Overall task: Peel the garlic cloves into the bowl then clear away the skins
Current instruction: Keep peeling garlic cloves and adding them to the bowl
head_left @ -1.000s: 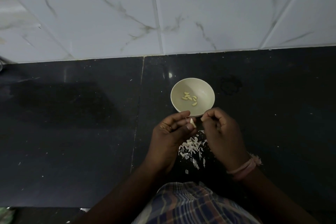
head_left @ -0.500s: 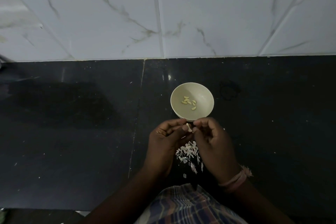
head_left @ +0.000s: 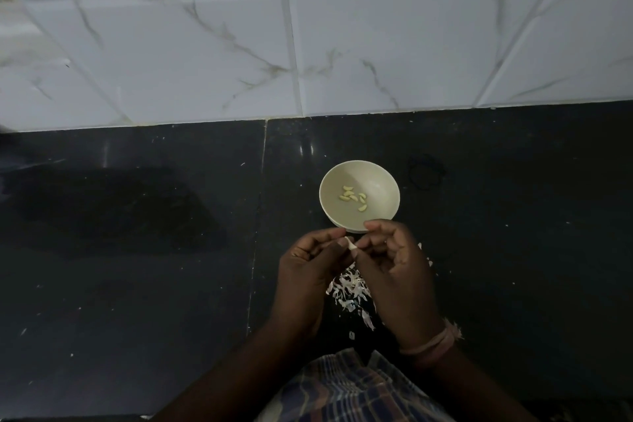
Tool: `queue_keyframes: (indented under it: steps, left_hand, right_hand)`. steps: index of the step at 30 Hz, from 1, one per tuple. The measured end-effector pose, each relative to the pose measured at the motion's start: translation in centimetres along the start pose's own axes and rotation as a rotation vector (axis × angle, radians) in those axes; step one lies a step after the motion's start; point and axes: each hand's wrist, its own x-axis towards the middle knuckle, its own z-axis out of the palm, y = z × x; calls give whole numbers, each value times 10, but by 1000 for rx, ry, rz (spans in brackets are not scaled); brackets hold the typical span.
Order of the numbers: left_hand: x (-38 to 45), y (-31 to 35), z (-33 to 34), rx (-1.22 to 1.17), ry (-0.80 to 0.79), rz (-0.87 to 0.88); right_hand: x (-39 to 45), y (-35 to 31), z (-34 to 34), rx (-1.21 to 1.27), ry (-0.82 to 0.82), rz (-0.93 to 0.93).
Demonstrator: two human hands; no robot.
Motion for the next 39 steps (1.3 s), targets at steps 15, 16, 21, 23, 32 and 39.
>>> queue_keyframes:
  steps: [15, 16, 21, 23, 32, 39]
  left_hand:
    - [3, 2, 17, 88, -7, -2]
    - [3, 3, 18, 101, -10, 13]
    - [0, 3, 19, 166, 14, 31]
    - [2, 3, 20, 164, 32, -6]
    - [18, 11, 31, 181, 92, -118]
    - [28, 14, 27, 65, 203, -93]
  right_hand:
    - [10, 10, -12, -43, -28, -28]
    - [10, 10, -13, -32, -22, -19]
    - [12, 13, -17, -74, -44, -31]
    - [11, 15, -18, -99, -59, -46]
    - [20, 18, -16, 17, -26, -27]
    - [45, 21, -14, -2, 82, 52]
